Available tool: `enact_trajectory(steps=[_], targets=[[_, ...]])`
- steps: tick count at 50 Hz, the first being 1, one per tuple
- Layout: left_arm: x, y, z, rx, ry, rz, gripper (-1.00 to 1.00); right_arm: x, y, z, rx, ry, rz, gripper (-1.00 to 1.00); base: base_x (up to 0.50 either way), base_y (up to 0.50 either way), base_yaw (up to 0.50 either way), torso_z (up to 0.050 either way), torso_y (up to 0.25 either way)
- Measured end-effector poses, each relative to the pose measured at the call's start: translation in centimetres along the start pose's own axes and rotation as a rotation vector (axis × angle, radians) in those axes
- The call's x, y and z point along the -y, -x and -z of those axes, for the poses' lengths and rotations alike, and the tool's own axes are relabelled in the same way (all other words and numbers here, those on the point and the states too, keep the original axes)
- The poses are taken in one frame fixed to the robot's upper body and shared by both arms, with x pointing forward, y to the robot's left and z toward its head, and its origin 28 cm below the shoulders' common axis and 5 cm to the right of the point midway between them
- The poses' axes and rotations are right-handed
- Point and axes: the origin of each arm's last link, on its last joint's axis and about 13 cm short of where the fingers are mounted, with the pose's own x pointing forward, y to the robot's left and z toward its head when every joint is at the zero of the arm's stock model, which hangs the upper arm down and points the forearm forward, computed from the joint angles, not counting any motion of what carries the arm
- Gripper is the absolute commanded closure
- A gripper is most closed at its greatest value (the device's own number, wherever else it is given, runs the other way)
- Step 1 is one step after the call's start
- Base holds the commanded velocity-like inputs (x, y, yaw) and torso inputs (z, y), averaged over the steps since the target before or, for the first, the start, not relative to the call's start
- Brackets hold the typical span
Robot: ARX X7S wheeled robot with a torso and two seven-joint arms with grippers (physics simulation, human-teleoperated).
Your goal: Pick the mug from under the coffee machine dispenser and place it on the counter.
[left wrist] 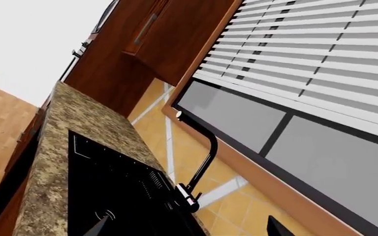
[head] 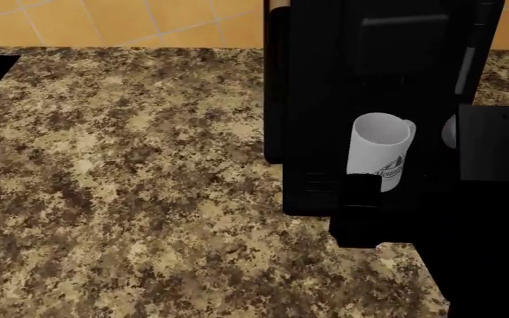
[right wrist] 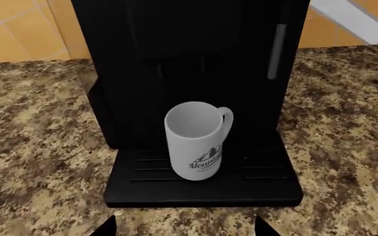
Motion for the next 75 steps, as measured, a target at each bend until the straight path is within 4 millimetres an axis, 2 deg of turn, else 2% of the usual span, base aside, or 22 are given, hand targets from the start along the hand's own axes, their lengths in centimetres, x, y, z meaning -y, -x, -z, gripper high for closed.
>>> enact_trajectory(steps=[8,18,47,75], targets=[[0.0,0.0,0.0,0.002,-0.003,0.003,-1.0,0.2,-0.9,-1.4,-0.004,0.039,-0.005,-1.0,0.0,0.0,0.0,0.0,0.0],[0.1,0.0,0.1,0.002,-0.007,0.009,-1.0,0.6,-2.7,-2.1,-0.019,0.046,-0.018,-1.0,0.0,0.0,0.0,0.0,0.0],[0.1,0.1,0.0,0.004,-0.011,0.015,-1.0,0.9,-7.6,-1.3,-0.043,0.076,-0.048,-1.0,0.0,0.0,0.0,0.0,0.0],[0.2,0.0,0.0,0.002,-0.008,0.019,-1.0,1.6,-10.8,-0.5,-0.082,0.085,-0.022,-1.0,0.0,0.0,0.0,0.0,0.0]])
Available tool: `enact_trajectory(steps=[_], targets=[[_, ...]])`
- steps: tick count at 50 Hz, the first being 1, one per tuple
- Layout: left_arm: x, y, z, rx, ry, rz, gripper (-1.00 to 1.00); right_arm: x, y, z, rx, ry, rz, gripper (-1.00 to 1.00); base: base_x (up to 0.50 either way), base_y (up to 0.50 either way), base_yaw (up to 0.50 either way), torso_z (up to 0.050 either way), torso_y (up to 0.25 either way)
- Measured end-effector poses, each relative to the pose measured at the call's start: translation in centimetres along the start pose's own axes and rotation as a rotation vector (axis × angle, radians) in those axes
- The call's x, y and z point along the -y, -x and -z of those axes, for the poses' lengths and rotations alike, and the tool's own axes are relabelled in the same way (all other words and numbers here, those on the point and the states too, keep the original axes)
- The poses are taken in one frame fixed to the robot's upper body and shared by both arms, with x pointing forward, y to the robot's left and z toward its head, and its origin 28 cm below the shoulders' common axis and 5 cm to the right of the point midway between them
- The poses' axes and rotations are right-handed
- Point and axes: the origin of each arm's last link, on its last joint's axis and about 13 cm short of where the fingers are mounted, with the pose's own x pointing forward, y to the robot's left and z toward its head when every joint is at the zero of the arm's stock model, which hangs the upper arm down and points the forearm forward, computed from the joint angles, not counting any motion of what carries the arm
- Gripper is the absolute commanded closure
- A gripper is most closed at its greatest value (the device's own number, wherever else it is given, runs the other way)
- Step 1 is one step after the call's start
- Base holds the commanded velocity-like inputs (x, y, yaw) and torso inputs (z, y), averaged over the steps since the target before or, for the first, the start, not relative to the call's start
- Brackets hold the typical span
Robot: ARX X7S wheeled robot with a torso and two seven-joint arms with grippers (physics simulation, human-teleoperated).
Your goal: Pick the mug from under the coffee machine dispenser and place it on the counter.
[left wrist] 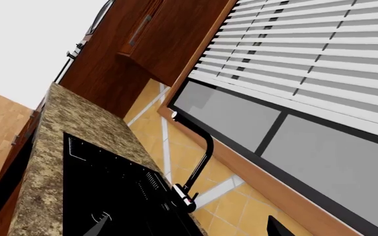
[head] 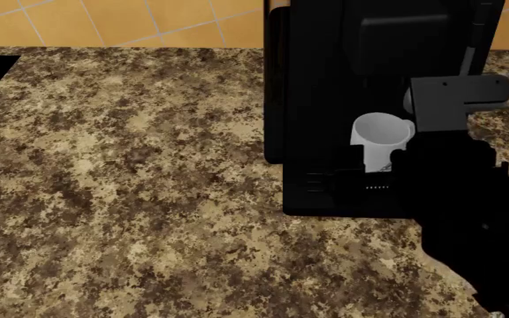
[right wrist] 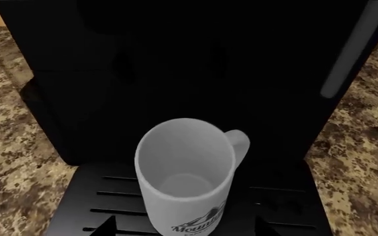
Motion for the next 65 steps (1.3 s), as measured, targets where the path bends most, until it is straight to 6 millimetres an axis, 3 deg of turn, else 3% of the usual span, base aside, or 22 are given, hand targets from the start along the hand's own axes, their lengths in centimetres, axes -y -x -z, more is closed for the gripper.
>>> enact_trajectory(steps=[56,57,65], targets=[[-0.2,0.0,0.0,-0.003,0.014,-0.009,-1.0,0.8,-4.2,-0.5,-0.029,-0.008,-0.013,-1.0,0.0,0.0,0.0,0.0,0.0],[-0.1,0.0,0.0,-0.003,0.014,-0.009,-1.0,0.8,-4.3,-0.5,-0.029,-0.008,-0.013,1.0,0.0,0.0,0.0,0.0,0.0],[-0.1,0.0,0.0,-0.002,0.014,-0.009,-1.0,0.8,-4.1,-0.4,-0.026,-0.015,-0.002,1.0,0.0,0.0,0.0,0.0,0.0]])
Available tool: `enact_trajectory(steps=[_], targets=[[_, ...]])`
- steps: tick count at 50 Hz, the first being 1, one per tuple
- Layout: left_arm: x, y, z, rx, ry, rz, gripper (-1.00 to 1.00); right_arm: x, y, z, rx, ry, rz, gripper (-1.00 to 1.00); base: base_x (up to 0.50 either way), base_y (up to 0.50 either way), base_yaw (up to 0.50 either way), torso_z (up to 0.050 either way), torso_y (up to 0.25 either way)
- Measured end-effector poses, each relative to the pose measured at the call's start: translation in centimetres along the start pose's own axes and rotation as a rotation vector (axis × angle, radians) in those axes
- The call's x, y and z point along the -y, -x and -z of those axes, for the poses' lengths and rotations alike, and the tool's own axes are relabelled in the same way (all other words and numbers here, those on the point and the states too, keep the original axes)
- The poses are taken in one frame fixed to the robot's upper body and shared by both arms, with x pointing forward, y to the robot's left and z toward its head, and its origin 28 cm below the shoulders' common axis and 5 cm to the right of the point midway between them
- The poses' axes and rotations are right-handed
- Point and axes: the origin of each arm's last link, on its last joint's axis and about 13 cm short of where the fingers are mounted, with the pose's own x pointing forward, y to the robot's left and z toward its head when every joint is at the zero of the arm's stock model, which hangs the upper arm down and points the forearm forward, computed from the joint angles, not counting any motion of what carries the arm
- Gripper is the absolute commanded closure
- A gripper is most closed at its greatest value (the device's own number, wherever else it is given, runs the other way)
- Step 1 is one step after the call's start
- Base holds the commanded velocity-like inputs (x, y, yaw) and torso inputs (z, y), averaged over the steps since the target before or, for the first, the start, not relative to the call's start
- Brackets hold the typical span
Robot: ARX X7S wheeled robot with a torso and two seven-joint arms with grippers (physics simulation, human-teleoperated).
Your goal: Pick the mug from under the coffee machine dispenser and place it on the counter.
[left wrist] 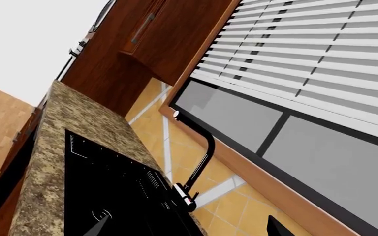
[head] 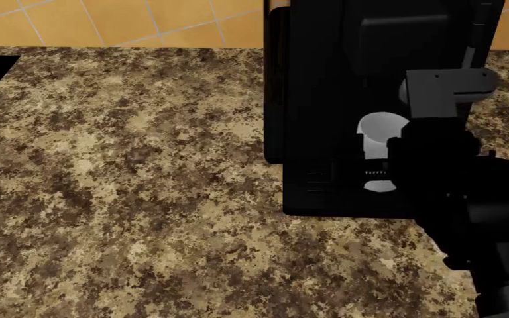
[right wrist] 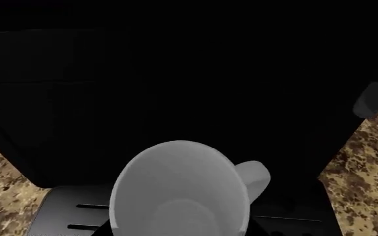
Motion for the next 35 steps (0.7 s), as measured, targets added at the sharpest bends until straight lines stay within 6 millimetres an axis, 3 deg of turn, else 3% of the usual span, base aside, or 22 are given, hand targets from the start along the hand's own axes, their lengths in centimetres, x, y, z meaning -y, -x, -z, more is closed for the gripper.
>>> enact_trajectory(steps=[12,24,35], targets=[[0.0,0.0,0.0,0.0,0.001,0.0,-1.0,-0.8,2.8,-0.3,0.053,0.025,-0.001,1.0,0.0,0.0,0.0,0.0,0.0],[0.0,0.0,0.0,0.0,-0.001,0.001,-1.0,-2.9,9.2,0.0,0.117,0.031,-0.039,1.0,0.0,0.0,0.0,0.0,0.0],[0.0,0.0,0.0,0.0,-0.001,0.0,-1.0,-5.3,14.9,1.8,0.163,0.055,-0.11,1.0,0.0,0.0,0.0,0.0,0.0]])
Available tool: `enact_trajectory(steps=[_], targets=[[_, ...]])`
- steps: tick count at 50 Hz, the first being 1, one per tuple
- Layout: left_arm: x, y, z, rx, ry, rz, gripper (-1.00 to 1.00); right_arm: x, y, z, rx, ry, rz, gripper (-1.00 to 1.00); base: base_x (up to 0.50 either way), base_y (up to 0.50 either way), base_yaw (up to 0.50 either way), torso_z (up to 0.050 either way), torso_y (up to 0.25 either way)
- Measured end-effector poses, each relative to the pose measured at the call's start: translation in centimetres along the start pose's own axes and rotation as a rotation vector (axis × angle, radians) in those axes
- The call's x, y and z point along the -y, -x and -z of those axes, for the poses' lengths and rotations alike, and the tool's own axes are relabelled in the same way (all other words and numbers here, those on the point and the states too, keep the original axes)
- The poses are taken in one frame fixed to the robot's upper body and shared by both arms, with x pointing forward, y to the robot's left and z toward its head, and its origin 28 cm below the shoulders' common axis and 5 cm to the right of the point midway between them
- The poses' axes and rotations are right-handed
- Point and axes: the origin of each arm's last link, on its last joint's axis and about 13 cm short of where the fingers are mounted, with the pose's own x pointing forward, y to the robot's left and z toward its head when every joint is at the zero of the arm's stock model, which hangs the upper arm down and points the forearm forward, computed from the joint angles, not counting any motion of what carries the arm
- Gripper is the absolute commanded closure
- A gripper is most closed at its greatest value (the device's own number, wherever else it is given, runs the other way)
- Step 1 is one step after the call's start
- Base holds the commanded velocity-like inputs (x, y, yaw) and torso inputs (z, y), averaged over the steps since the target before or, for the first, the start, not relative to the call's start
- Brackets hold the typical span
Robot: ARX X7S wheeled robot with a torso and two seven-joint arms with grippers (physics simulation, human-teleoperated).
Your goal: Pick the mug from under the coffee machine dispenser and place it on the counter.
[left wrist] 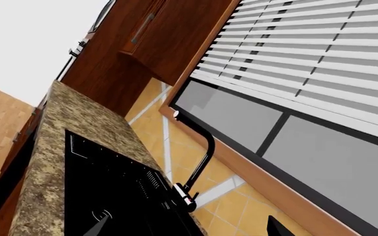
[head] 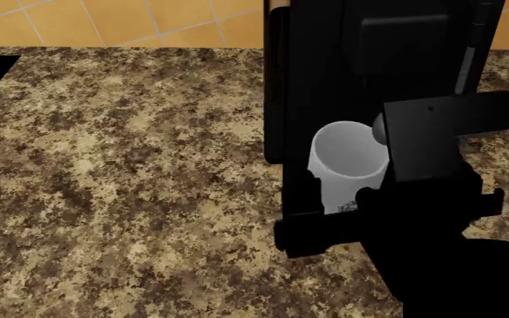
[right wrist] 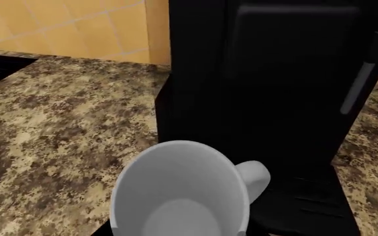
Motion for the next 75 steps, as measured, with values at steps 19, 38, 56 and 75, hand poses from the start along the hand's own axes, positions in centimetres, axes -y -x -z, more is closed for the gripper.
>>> enact_trajectory(steps=[19,38,56,75], targets=[[0.0,0.0,0.0,0.001,0.0,0.0,-1.0,-2.6,3.1,2.2,-0.001,0.034,-0.122,1.0,0.0,0.0,0.0,0.0,0.0],[0.1,0.0,0.0,-0.001,0.0,0.002,-1.0,-3.0,0.8,4.9,-0.072,-0.022,-0.206,1.0,0.0,0.0,0.0,0.0,0.0],[0.0,0.0,0.0,-0.002,-0.001,0.004,-1.0,-3.1,-1.1,7.2,-0.178,-0.071,-0.254,1.0,0.0,0.0,0.0,0.0,0.0],[-0.1,0.0,0.0,-0.005,0.006,0.0,-1.0,-3.0,-1.9,7.5,-0.198,-0.112,-0.273,-1.0,0.0,0.0,0.0,0.0,0.0]])
